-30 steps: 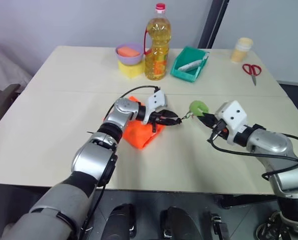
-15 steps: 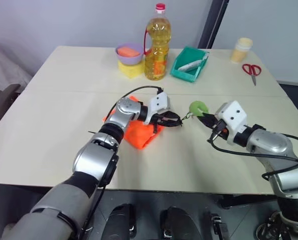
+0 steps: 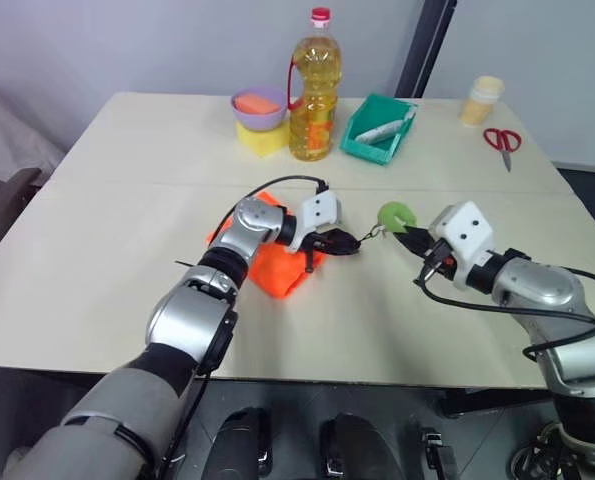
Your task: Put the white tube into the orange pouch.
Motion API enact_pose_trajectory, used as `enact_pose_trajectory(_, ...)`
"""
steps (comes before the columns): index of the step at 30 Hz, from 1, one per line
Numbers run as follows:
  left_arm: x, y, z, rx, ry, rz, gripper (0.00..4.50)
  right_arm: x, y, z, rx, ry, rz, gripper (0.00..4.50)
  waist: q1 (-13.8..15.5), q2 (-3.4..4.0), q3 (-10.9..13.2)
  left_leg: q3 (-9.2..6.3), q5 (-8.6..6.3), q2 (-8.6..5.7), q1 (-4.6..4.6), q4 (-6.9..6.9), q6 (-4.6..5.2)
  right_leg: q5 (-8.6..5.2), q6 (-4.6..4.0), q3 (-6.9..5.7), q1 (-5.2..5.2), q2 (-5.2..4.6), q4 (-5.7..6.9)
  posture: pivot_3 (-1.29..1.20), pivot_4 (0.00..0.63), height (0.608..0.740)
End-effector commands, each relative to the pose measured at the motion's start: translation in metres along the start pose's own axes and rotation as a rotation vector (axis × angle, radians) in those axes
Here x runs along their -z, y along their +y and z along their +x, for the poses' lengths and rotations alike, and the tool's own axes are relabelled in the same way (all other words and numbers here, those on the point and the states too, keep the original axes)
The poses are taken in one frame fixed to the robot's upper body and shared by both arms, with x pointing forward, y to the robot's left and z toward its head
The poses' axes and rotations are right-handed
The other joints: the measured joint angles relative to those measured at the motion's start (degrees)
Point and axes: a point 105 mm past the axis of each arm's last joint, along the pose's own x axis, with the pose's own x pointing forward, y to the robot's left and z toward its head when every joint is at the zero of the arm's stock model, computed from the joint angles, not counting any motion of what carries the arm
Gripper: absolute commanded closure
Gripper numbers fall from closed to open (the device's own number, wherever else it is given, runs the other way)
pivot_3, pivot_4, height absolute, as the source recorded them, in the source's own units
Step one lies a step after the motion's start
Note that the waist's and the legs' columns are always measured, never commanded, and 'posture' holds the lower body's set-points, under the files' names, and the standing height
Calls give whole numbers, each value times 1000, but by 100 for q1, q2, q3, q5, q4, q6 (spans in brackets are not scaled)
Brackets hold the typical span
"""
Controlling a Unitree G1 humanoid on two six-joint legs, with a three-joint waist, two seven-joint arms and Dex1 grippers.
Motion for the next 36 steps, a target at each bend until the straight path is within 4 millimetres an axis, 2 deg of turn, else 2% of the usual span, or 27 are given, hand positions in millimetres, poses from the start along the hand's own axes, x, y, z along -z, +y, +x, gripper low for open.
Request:
enact_pose_trajectory(1,-5,4,-2,-21,-20,8,4295,-15,-2,-3,12,-48,-31,4500,0,0,0,0,-1,0,0,3,1,1,1,0,1,0,1,0,150,737)
enact_pose_trajectory(7,-3,5,-4,-31,-13,16,4295,-15,-3,-3,15,-48,-33,4500,0,0,0,-1,-4,0,-1,11,6,4,7,0,4,0,3,0,150,737)
enact_pose_trajectory(11,5,2,-14,-4,15,34,4295,-14,-9,-5,45,-43,-46,4500,-10,1,0,-1,-4,1,0,11,7,4,7,1,4,0,4,0,150,737)
enact_pose_trajectory(17,31,-9,-40,32,85,60,4295,-1,-31,-5,161,16,-77,4500,-10,2,-1,-1,-4,3,0,13,6,4,7,1,3,1,7,0,150,737)
enact_pose_trajectory(22,51,-18,-64,13,134,78,4295,6,-40,-3,204,35,-82,4500,-10,4,-3,-1,-4,3,0,18,6,4,6,2,5,-2,9,0,150,737)
enact_pose_trajectory(25,64,-24,-87,-29,163,64,4295,12,-50,-3,251,62,-83,4500,-28,6,-4,-1,-4,3,1,19,6,4,6,2,7,-3,11,0,150,737)
enact_pose_trajectory(29,73,-37,-107,-56,191,38,4295,20,-60,-3,289,99,-91,4500,-49,13,-9,0,-4,7,9,18,6,4,6,4,8,-2,22,0,150,737)
enact_pose_trajectory(32,75,-49,-111,-63,193,21,4295,24,-59,-1,279,113,-105,4500,-36,17,-11,0,-4,7,15,19,6,4,5,5,9,-3,32,0,150,737)
enact_pose_trajectory(36,70,-61,-108,-67,170,-36,4295,18,-42,7,183,73,-79,4500,-25,18,-11,0,-4,6,23,22,6,4,5,5,17,-5,40,0,150,737)
